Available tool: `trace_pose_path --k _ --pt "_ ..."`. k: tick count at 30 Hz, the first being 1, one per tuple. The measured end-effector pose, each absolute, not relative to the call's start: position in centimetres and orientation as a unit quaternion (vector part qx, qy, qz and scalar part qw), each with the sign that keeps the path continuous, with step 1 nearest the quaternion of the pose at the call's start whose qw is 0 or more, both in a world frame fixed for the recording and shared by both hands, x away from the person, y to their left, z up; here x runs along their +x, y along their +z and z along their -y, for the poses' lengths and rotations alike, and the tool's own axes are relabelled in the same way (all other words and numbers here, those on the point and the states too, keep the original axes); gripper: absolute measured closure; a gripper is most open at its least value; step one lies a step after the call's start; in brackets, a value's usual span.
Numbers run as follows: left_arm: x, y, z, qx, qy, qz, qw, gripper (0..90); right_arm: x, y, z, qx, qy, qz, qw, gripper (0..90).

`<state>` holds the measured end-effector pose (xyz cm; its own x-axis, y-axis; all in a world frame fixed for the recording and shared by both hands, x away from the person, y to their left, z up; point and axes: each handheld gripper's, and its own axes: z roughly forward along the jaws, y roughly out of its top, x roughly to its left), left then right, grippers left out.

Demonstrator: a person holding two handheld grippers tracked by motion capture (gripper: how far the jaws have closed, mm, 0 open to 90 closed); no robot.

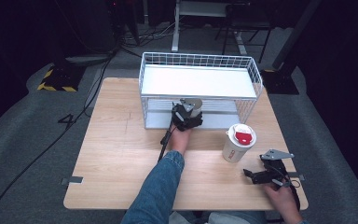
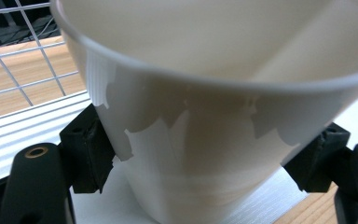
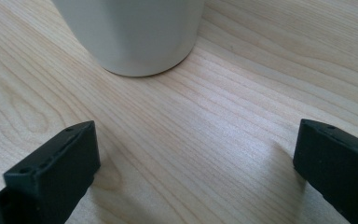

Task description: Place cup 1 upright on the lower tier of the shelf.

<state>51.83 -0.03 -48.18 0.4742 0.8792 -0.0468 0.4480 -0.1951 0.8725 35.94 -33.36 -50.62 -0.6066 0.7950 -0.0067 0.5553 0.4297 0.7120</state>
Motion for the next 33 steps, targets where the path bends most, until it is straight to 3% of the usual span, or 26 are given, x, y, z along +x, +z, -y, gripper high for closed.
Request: trace_pose_path --k 12,14,33 --pt "52.0 -48.4 -0.1 0.726 0.233 -0.469 0.446 13.0 35.9 -50.6 33.4 0.409 0.344 -0.827 0.174 0.4" --pt "52.0 -48.4 -0.4 0.725 0.226 -0.471 0.449 0.0 35.9 -50.6 33.4 0.408 0.345 -0.827 0.174 0.5" --pt "48.8 -47.1 -2.4 0.714 0.220 -0.464 0.476 0.0 35.9 -50.6 33.4 0.409 0.344 -0.827 0.174 0.5"
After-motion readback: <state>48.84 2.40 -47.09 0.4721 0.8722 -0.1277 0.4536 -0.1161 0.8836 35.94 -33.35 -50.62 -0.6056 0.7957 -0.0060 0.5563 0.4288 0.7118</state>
